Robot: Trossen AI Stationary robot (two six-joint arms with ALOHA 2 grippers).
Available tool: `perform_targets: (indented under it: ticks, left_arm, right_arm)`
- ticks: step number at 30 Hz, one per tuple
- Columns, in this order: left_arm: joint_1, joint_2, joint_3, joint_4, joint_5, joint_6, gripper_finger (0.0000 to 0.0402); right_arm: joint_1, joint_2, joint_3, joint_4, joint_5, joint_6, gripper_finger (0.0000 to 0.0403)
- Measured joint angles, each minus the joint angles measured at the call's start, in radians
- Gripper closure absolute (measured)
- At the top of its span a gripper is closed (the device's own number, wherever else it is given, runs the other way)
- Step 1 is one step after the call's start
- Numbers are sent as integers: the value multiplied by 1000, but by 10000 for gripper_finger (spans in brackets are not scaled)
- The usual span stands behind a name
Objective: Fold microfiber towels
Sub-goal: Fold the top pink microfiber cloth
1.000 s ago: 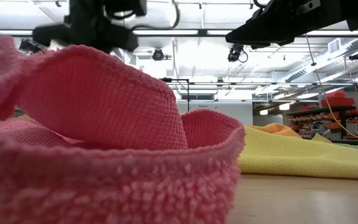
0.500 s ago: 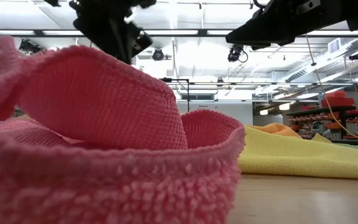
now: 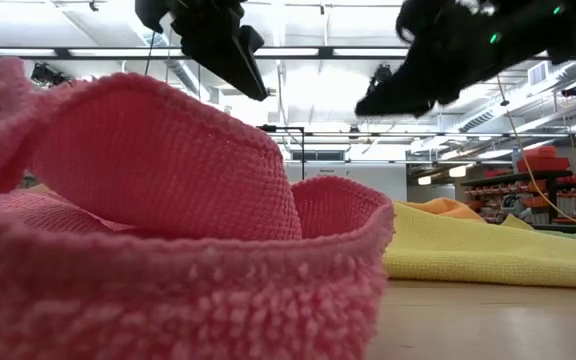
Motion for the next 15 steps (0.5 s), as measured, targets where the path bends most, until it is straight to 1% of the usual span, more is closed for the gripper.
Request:
perform_targets:
  ticks: [3, 6, 9, 12, 15]
  left_arm:
    - [5, 0, 2, -15, 0, -14, 324]
    - [9, 0, 2, -38, -3, -10, 330]
    - [13, 0, 2, -49, -6, 36, 335]
    - [14, 0, 2, -53, -9, 45, 338]
    - [14, 0, 2, -76, -8, 44, 340]
  right_arm:
    - [-56, 41, 0, -30, 5, 31, 260]
    - [-102, 101, 4, -33, 5, 25, 258]
    - [-147, 172, 36, -32, 2, -15, 261]
    - [-199, 241, 78, -35, 2, -68, 266]
    - [-254, 297, 139, -108, 2, -112, 271]
